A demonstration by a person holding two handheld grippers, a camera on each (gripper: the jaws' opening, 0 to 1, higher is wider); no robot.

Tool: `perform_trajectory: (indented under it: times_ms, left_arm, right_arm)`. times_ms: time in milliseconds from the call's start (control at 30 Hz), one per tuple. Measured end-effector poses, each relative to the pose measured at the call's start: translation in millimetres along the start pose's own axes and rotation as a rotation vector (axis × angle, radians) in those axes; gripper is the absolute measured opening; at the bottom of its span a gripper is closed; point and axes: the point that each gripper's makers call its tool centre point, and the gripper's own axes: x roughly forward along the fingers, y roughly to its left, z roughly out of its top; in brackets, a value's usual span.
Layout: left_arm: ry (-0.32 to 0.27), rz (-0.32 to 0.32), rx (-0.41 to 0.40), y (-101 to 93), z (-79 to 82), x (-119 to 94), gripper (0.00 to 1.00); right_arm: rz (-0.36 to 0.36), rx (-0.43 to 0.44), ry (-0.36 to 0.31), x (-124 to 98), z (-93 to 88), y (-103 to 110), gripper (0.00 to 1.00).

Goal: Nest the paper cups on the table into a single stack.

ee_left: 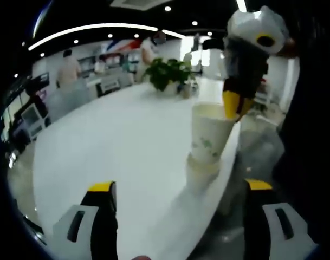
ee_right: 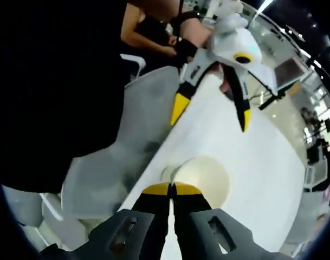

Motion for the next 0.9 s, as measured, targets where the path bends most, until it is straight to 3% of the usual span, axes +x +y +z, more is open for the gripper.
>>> perform_trajectory:
  times_ms: [467, 767, 900]
  left_arm:
    - [0.009, -0.010, -0.020, -4.7, -8.2, 4.6, 0.95]
    - [0.025, -0.020, -0.030, -7.6, -14.9, 5.6, 0.95]
    - [0.025, -0.023, -0.031, -7.4, -15.1, 5.9, 0.95]
  right_arm:
    - [0.035, 0.064, 0.046, 43.9, -20.6, 5.6, 0.00]
    - [0.032, 0.036, 0.061, 53.2, -20.9, 5.6, 0.00]
    - [0.046, 0.092, 0.038, 54.2, -21.3, 7.3, 0.01]
